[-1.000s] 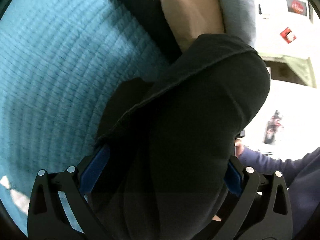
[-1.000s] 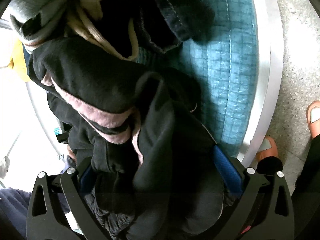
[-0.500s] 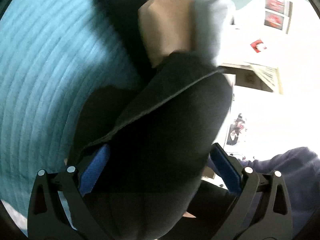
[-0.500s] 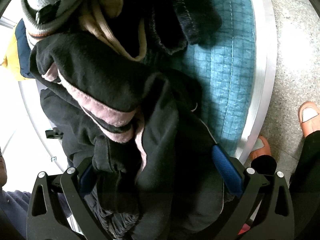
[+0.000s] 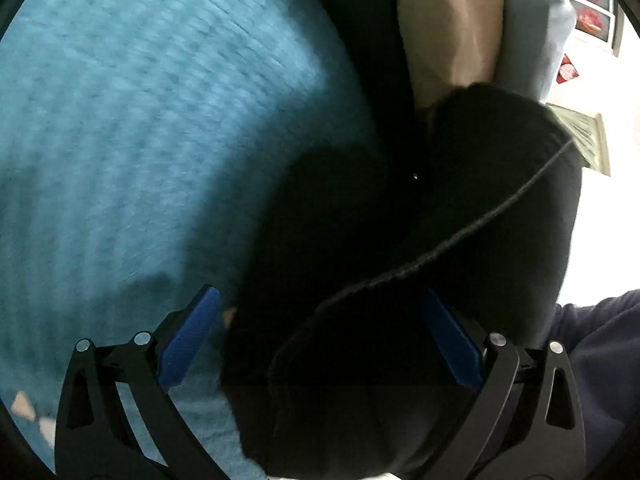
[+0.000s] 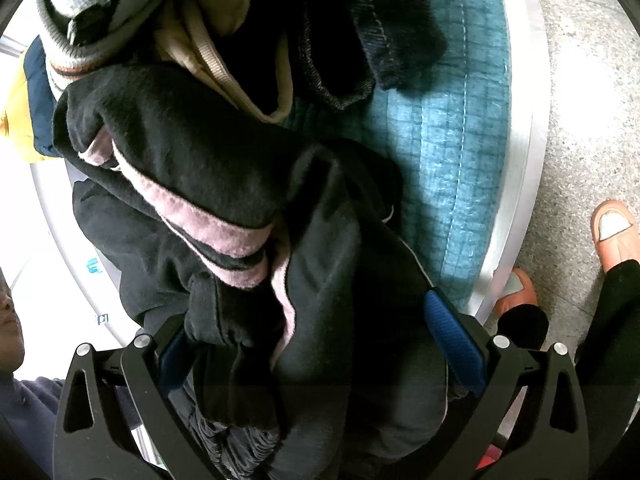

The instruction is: Fold large clothes

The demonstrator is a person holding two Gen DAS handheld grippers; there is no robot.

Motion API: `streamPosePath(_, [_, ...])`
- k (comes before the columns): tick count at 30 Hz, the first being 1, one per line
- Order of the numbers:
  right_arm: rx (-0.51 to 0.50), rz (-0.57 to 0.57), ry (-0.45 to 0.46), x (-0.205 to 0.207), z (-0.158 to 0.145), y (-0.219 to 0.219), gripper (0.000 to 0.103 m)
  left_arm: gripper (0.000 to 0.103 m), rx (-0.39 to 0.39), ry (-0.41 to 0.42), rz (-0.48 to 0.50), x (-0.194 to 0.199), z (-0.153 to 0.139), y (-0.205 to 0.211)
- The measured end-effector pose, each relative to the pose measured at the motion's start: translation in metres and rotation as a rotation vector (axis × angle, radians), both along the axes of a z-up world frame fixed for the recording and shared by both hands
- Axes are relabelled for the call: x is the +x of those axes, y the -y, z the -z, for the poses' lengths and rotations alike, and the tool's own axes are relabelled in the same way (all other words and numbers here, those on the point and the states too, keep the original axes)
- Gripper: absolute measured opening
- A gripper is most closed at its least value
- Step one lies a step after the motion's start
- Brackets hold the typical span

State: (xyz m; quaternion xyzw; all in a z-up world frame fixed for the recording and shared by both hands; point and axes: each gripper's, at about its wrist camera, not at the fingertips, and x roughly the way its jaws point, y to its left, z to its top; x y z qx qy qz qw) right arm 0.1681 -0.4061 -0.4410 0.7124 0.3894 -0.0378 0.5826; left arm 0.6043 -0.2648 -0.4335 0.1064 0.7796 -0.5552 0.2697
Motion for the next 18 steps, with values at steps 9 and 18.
streamPosePath(9, [-0.097,-0.018,-0.08,0.0,-0.031,0.003,0.097,0.1,0.073,-0.053,-0.033,-0.03,0.048,-0.004])
streamPosePath(18, [-0.294,-0.027,-0.169,-0.006,-0.057,0.003,0.097,0.089,-0.001,-0.032,-0.011,-0.06,0.004,0.006])
